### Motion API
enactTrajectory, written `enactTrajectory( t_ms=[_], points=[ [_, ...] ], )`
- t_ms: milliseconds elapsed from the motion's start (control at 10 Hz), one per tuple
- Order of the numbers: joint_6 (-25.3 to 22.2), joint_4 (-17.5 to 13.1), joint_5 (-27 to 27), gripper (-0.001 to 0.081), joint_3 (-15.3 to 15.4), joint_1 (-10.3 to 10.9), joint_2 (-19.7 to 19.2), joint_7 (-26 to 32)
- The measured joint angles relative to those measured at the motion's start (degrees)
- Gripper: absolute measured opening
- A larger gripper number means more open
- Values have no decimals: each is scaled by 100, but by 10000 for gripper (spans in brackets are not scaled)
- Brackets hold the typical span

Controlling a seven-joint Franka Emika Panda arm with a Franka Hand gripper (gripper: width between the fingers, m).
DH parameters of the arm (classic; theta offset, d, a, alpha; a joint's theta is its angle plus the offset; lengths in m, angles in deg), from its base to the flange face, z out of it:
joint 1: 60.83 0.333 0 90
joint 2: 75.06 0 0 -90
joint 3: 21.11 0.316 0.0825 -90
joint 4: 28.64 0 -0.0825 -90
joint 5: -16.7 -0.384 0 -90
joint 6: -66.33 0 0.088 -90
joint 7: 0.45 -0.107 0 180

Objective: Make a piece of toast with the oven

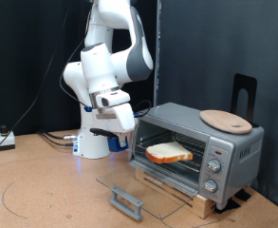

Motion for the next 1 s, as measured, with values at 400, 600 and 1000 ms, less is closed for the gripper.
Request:
enactTrajectory(
  t_ms=[400, 600, 1000],
  points=[
    [-511, -128, 273, 411, 23, -33, 159, -440],
    [-777, -260, 630, 411, 105, -91, 347, -1053],
    [-819, -398, 1530, 411, 266, -489, 329, -1648]
  ],
)
